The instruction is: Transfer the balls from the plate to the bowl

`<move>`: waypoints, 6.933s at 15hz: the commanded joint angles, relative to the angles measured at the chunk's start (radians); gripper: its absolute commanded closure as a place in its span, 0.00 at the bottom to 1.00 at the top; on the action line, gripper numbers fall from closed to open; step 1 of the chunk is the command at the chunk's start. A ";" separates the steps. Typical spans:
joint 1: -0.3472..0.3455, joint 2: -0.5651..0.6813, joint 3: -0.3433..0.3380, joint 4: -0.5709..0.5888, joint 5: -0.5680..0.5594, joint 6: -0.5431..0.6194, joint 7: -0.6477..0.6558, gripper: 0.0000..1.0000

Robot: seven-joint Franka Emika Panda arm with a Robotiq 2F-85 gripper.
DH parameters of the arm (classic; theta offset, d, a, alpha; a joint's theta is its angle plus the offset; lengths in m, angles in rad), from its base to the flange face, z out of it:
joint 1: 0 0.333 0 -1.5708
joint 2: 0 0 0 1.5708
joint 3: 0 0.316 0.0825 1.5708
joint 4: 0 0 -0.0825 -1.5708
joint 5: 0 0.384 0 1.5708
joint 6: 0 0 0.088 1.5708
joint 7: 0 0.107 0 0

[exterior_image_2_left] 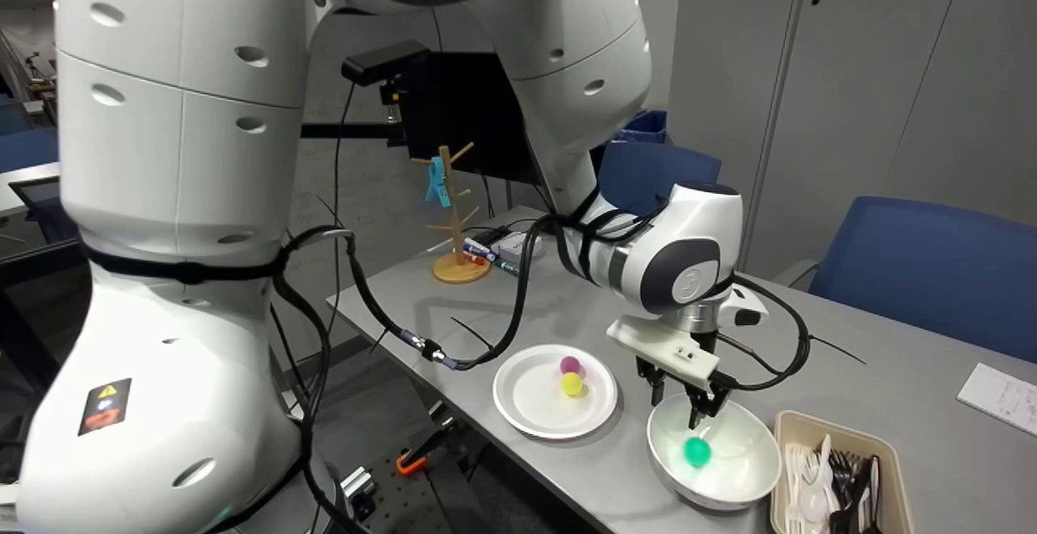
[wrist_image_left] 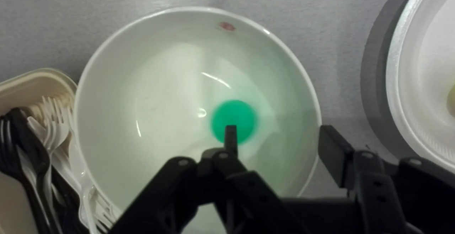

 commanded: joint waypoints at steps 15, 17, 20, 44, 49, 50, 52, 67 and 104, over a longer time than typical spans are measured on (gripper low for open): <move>-0.035 0.013 0.031 0.021 0.031 -0.030 -0.147 0.00; 0.032 -0.086 0.052 -0.043 0.014 -0.071 -0.095 0.00; 0.032 -0.049 0.059 -0.013 0.020 -0.058 -0.098 0.00; 0.205 0.137 0.093 0.067 -0.154 -0.076 -0.072 0.00; 0.214 0.169 0.110 0.086 -0.151 -0.078 -0.077 0.00; 0.216 0.172 0.112 0.090 -0.149 -0.080 -0.077 0.00; 0.220 0.178 0.116 0.097 -0.148 -0.083 -0.078 0.01; 0.228 0.217 0.120 0.123 -0.149 -0.087 -0.080 0.62; -0.031 0.074 -0.010 0.033 -0.043 0.151 -0.066 0.27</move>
